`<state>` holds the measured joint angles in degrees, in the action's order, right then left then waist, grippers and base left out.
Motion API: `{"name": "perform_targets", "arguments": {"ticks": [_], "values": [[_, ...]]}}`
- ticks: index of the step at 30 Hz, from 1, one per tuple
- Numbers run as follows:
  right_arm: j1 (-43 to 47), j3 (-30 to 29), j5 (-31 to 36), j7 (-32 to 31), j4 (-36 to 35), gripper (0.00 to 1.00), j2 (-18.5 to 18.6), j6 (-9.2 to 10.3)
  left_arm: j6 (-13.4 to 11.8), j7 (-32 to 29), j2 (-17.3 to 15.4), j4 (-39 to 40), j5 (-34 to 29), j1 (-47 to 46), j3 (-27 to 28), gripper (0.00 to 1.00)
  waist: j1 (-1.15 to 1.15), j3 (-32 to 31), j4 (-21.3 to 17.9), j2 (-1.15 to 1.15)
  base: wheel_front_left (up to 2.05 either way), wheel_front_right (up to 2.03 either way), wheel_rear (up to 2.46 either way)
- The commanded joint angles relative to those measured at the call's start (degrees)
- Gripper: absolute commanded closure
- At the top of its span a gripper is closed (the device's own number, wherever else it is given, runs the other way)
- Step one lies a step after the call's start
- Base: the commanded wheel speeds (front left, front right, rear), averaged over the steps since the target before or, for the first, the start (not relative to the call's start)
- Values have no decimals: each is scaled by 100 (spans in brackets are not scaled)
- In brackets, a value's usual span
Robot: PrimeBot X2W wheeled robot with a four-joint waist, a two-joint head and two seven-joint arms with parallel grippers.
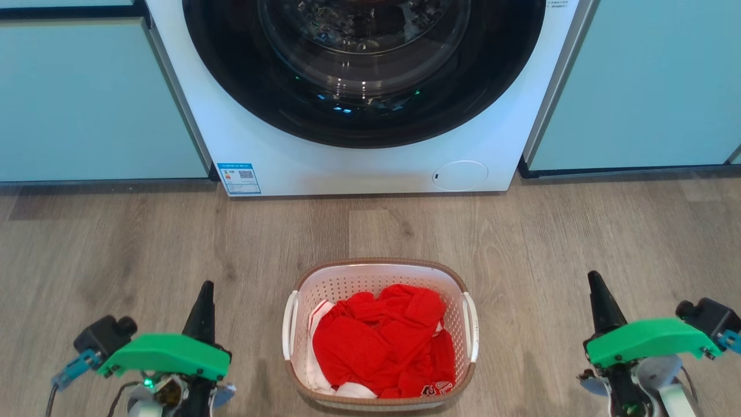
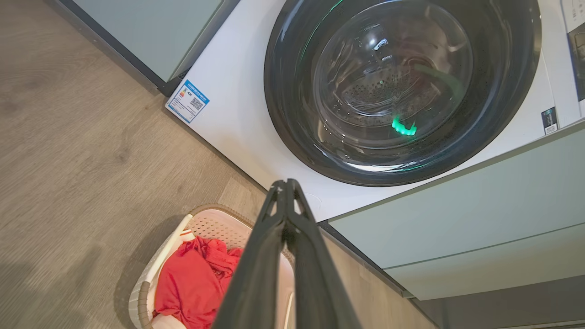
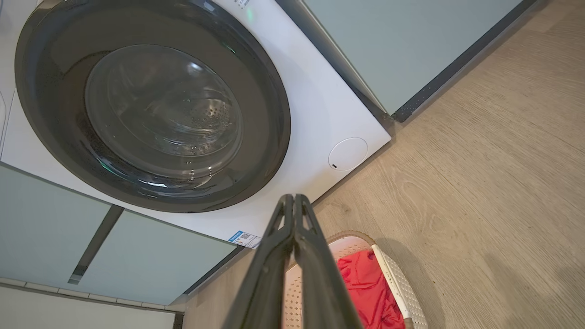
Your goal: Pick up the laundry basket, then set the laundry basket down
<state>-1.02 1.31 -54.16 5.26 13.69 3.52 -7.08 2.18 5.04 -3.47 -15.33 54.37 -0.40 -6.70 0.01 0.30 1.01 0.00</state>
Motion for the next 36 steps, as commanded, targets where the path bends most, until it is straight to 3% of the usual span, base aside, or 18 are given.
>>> {"name": "perform_targets", "arguments": {"ticks": [1, 36], "values": [[-302, -9, -219, -46, -164, 100, 96, -22, 72, -44, -76, 177, 210, -363, 195, 100, 0, 0, -3, 0, 0, 0, 0], [-417, -343, -2438, -614, -55, 100, 90, -33, 343, -617, -70, 153, 2404, -481, 759, 100, 0, -7, -61, 0, 0, 0, 0]]}}
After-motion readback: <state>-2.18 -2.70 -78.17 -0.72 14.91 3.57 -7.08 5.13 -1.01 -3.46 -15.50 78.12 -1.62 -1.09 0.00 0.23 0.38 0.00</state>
